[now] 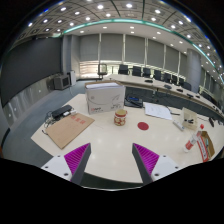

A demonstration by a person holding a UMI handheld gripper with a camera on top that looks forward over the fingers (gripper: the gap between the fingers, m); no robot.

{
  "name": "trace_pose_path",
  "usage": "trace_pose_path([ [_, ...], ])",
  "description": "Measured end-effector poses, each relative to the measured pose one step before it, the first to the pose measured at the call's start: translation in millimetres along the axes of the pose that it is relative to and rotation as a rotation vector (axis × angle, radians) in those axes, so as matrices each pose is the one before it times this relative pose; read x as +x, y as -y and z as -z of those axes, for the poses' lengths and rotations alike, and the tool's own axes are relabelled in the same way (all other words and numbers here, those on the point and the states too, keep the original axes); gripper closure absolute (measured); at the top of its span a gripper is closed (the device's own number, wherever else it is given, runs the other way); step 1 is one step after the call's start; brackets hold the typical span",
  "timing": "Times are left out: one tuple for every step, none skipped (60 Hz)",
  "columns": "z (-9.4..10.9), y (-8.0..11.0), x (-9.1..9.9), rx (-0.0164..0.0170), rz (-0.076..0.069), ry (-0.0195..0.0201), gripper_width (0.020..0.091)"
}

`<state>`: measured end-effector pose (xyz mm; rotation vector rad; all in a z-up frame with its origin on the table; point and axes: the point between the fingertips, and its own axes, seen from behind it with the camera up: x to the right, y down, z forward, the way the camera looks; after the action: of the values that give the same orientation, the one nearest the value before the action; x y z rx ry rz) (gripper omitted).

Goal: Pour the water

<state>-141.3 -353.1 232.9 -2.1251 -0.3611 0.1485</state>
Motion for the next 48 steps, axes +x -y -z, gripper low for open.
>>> trace_pose_path([
  [-4.30, 2.39, -4.62, -0.00084, -0.0086, -0.00726, 0.0248],
  [0.08, -0.46, 2.83, -0.00071, -0.0082, -0.00619, 0.0248],
  [-0.16, -0.48, 3.58, -0.00046, -0.0079, -0.00565, 0.0249],
  [-0.17, -0.74, 4.37, -0.00084, -0.0072, -0.00486, 0.0249],
  [-1.13, -1.32, 8.09, -0.00115, -0.0068, -0.00451, 0.0249],
  [-0.51, -1.48, 6.49, -0.00171, -0.0068, -0.00506, 0.0248],
  [3.60, -3.71, 2.47, -0.00241, -0.0059, -0.00860, 0.0249],
  [-2.88, -3.50, 19.83, -0.00123, -0.0052, -0.00359, 0.0249],
  [-0.86, -2.09, 10.02, -0.00169, -0.0062, -0.00620, 0.0248],
  [-0.70, -2.16, 9.97, -0.00207, -0.0059, -0.00678, 0.0247],
  [-1.05, -2.30, 9.64, -0.00227, -0.0059, -0.00673, 0.0248],
  [-0.88, -2.53, 10.10, -0.00263, -0.0055, -0.00656, 0.0247],
  [-0.97, -2.48, 10.61, -0.00237, -0.0052, -0.00690, 0.0246],
  [-1.28, -2.97, 10.91, -0.00216, -0.0052, -0.00765, 0.0247],
  [-1.16, -2.55, 11.08, -0.00217, -0.0056, -0.00816, 0.0248],
  [-1.32, -2.91, 11.60, -0.00243, -0.0055, -0.00898, 0.0246],
  [-1.69, -3.01, 11.87, -0.00268, -0.0055, -0.00907, 0.0247],
  [-1.93, -2.81, 12.47, -0.00275, -0.0055, -0.00914, 0.0248],
  [-1.68, -2.83, 12.49, -0.00278, -0.0054, -0.00933, 0.0248],
  [-1.98, -2.66, 12.77, -0.00279, -0.0055, -0.00971, 0.0247],
  [-2.45, -2.39, 12.84, -0.00205, -0.0060, -0.00931, 0.0248],
  [-2.23, -2.40, 12.99, -0.00149, -0.0062, -0.00872, 0.0246],
  [-2.81, -2.11, 13.19, -0.00070, -0.0058, -0.00790, 0.0246],
  [-2.85, -1.79, 13.03, -0.00020, -0.0056, -0.00730, 0.0246],
  [-1.44, -2.15, 15.13, -0.00003, -0.0056, -0.00710, 0.0247],
  [-5.10, -1.07, 11.73, 0.00143, -0.0042, -0.00741, 0.0244],
  [-1.85, -1.63, 15.37, 0.00047, -0.0042, -0.00691, 0.0246],
  [-5.59, -0.80, 12.01, 0.00114, -0.0027, -0.00758, 0.0246],
  [-4.24, -0.97, 13.51, 0.00131, -0.0024, -0.00745, 0.0245],
  [-2.73, -1.38, 15.55, 0.00125, -0.0028, -0.00821, 0.0245],
  [-4.57, -0.77, 13.64, 0.00231, -0.0029, -0.00807, 0.0244],
  [-6.73, 0.04, 11.07, 0.00395, -0.0030, -0.00742, 0.0247],
  [-5.50, -0.31, 12.42, 0.00387, -0.0031, -0.00534, 0.0246],
  [-3.79, -0.82, 14.23, 0.00338, -0.0036, -0.00426, 0.0246],
  [-5.98, -0.51, 11.99, 0.00351, -0.0029, -0.00579, 0.0245],
  [-5.98, -0.66, 11.24, 0.00322, -0.0029, -0.00381, 0.0246],
  [-7.99, -0.03, 9.04, 0.00328, -0.0031, -0.00402, 0.0245],
  [-6.58, -0.43, 10.31, 0.00217, -0.0035, -0.00321, 0.0245],
  [-5.32, -0.59, 11.32, 0.00129, -0.0034, -0.00160, 0.0246],
  [-6.62, -0.22, 8.32, 0.00160, -0.0027, 0.00017, 0.0245],
  [-6.51, -0.06, 7.79, 0.00247, -0.0024, 0.00114, 0.0245],
  [-6.78, 0.12, 7.53, 0.00312, -0.0021, 0.00098, 0.0247],
  [-6.92, 0.37, 7.19, 0.00381, -0.0023, 0.00001, 0.0247],
  [-6.76, 0.52, 6.67, 0.00381, -0.0016, 0.00027, 0.0245],
  [-6.87, 0.71, 6.22, 0.00412, -0.0012, 0.00051, 0.0245],
  [-6.91, 0.91, 5.12, 0.00447, -0.0004, 0.00124, 0.0245],
  [-6.89, 0.90, 4.46, 0.00422, -0.0005, 0.00110, 0.0245],
  [-6.76, 1.37, 3.73, 0.00497, 0.0000, 0.00114, 0.0246],
])
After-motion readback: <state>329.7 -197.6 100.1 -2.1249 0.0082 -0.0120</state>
